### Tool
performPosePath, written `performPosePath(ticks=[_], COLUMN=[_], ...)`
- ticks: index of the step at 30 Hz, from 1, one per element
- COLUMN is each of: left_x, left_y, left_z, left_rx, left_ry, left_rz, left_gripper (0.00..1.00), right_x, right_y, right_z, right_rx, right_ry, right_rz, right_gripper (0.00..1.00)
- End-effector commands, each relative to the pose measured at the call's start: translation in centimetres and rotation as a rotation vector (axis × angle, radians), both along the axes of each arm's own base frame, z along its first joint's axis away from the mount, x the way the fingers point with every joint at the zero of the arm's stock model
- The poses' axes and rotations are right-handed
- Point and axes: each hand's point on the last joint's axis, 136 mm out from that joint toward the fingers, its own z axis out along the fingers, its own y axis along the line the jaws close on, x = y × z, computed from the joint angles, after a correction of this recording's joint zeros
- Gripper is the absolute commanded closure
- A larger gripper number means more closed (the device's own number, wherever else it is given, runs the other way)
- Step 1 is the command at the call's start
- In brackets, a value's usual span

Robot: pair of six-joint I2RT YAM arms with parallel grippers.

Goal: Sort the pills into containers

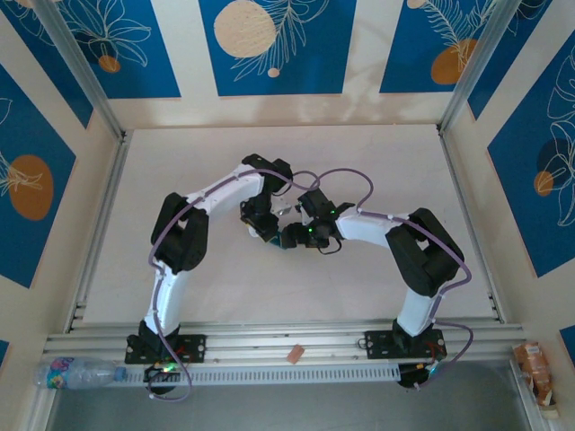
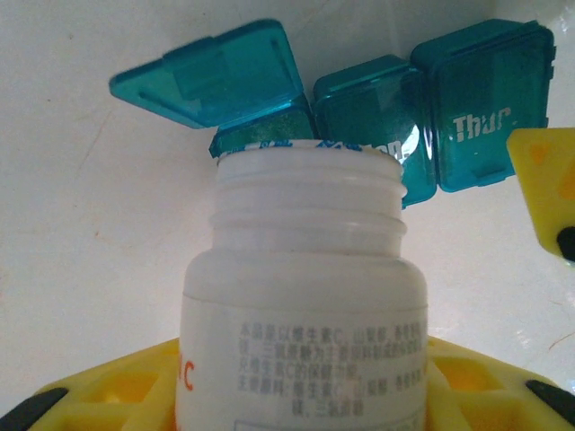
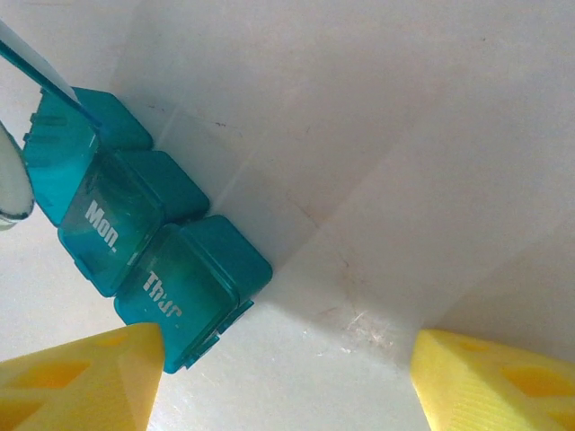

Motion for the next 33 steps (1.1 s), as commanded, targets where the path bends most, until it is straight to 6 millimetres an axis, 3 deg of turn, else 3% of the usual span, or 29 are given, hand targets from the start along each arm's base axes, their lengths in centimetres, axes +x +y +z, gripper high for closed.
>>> performPosePath(ticks=[1,13,25,33], left_x=[-0.5,-1.1,-1.1,-1.4], left_y=[0.4,1.3,1.0,1.2], left_z=[-0.2,-1.7,-0.5,-1.2], left_rx=[0.041,0.087,0.06,0.073], left_ry=[0.024,0.061,0.056,0.071], left_rz=[-0.028,-0.037,-0.034,-0.036], left_gripper=[1.0,1.0,1.0,1.0], right_x=[-0.2,0.1,0.3,0.2], right_y=[0.2,-0.2,-0.3,-0.3], right_z=[-2.1,-2.0,-1.6,-1.8], right_rx=[-0.026,-0.03,-0.02,-0.021], right_ry=[0.022,0.022,0.019,0.023], right_rz=[0.015,-0.001,-0.007,-0.007], right_gripper=[0.25,0.26,0.26,0.26])
